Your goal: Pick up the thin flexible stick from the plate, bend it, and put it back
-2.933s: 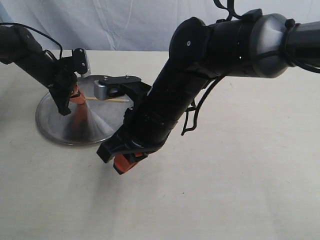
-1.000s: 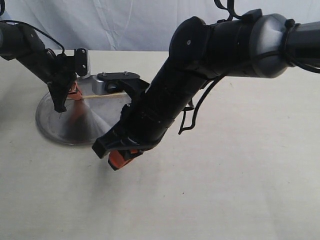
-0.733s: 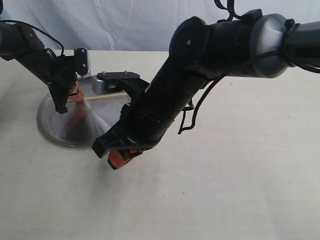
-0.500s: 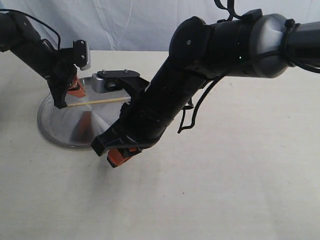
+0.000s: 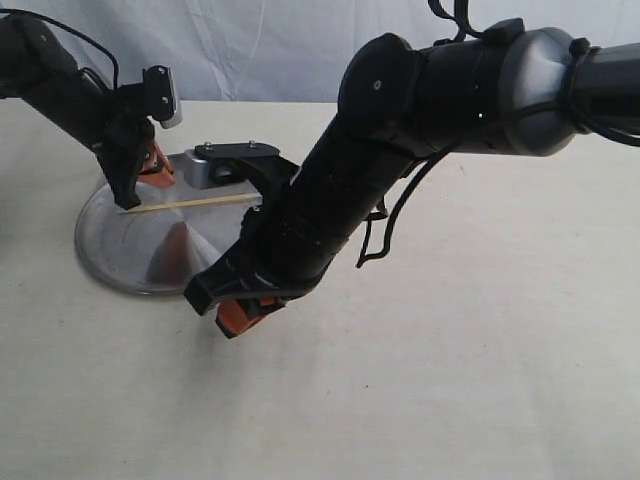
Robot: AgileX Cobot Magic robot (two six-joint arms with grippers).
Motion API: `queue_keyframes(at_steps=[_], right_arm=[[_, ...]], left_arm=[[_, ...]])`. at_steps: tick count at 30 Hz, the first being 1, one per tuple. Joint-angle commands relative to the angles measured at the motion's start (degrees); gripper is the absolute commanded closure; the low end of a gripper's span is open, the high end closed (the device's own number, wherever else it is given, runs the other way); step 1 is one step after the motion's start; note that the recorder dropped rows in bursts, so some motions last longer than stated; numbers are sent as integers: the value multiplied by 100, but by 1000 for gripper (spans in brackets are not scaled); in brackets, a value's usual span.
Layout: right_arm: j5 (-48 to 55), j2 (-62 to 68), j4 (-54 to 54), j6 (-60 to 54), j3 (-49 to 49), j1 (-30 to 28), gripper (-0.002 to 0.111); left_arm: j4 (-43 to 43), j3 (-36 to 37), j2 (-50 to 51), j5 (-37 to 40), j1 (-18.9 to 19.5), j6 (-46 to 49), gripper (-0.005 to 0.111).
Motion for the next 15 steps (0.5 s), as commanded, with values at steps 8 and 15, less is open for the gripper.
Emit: queue_keyframes(at_steps=[8, 15], right_arm=[[46, -58, 0, -59, 16, 7, 89], [46, -58, 15, -49, 16, 7, 89]], left_arm=[[126, 27, 344, 44, -69, -268, 75], [783, 38, 651, 183, -69, -583, 77]])
